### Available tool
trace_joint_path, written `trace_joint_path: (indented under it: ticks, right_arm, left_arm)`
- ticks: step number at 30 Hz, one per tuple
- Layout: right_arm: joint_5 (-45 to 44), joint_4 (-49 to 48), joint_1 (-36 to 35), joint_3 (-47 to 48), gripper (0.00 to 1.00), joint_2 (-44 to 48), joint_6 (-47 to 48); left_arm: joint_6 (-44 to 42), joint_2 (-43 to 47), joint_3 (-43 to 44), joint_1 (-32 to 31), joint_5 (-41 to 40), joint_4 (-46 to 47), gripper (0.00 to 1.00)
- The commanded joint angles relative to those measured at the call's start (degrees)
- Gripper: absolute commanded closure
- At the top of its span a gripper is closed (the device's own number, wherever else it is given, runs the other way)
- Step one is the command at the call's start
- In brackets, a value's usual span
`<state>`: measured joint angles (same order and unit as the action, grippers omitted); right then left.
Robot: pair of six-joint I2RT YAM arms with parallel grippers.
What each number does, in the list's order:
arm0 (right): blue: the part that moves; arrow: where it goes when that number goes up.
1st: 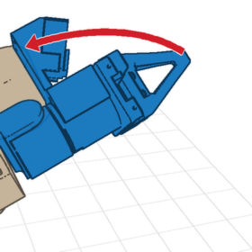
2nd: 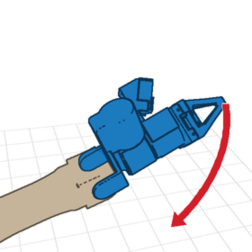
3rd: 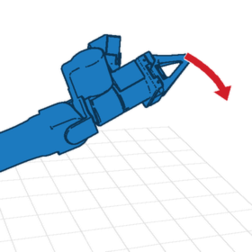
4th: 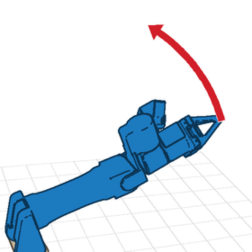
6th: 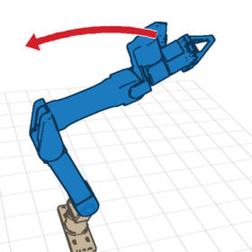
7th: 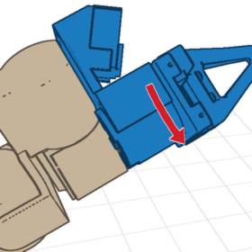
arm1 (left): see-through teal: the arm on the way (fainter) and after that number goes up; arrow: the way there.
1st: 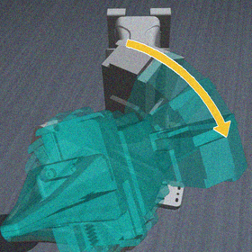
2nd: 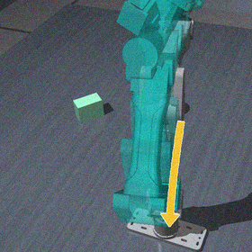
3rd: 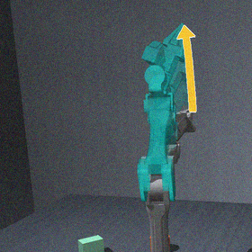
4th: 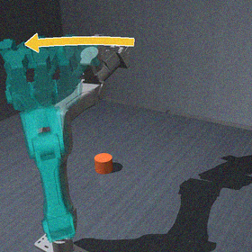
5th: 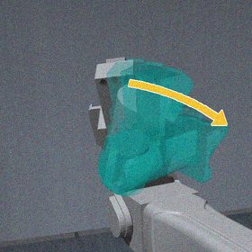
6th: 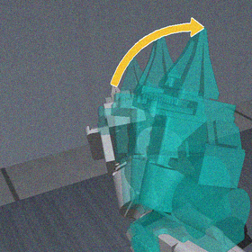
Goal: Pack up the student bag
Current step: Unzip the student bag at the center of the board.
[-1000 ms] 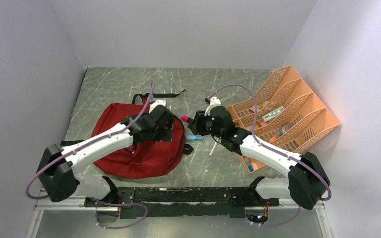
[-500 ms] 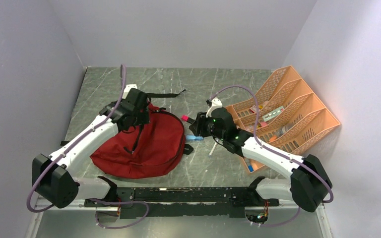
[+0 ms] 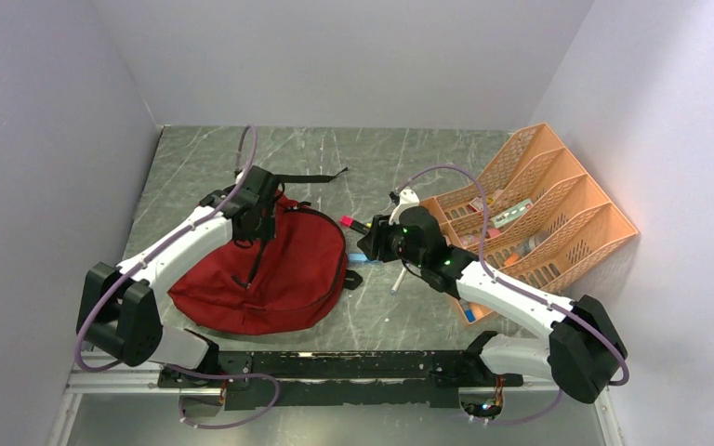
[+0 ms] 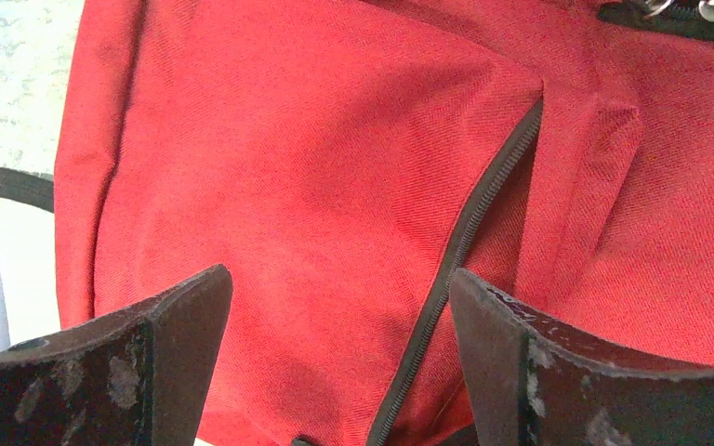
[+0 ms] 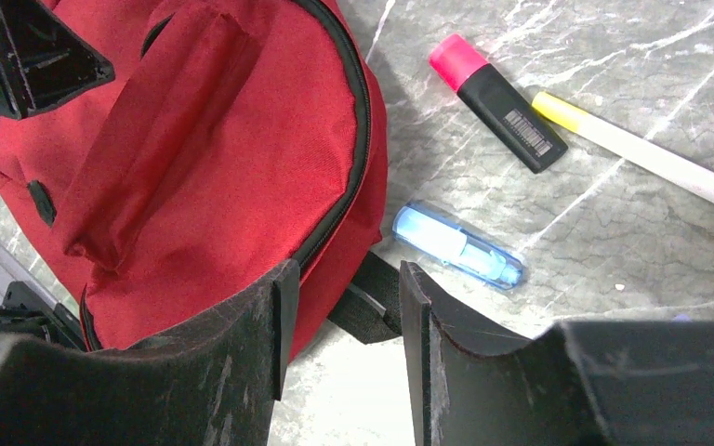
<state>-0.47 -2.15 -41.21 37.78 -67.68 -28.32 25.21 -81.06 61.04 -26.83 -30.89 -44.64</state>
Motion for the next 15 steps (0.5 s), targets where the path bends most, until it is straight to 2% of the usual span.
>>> trace_joint_path:
  ticks: [1,6,15]
  right_arm:
    - [1.48,-1.38,-0.01,-0.74,0.52,-0.15,-0.55]
    - [2.61,-1.63,0.0,-0.59,0.52,-0.88,-0.57]
    - [3.62,-1.98,0.02,-0.69,0.52,-1.57,-0.82]
  left_arm:
    - [-3.2,-0.24,-1.46,0.22,2.89,2.85,0.1]
    - [-5.16,-2.09,-1.67,0.06,5.41,3.48,0.1]
    - [-6.21,-6.73,2.03,-0.26,3.25,3.87,0.07]
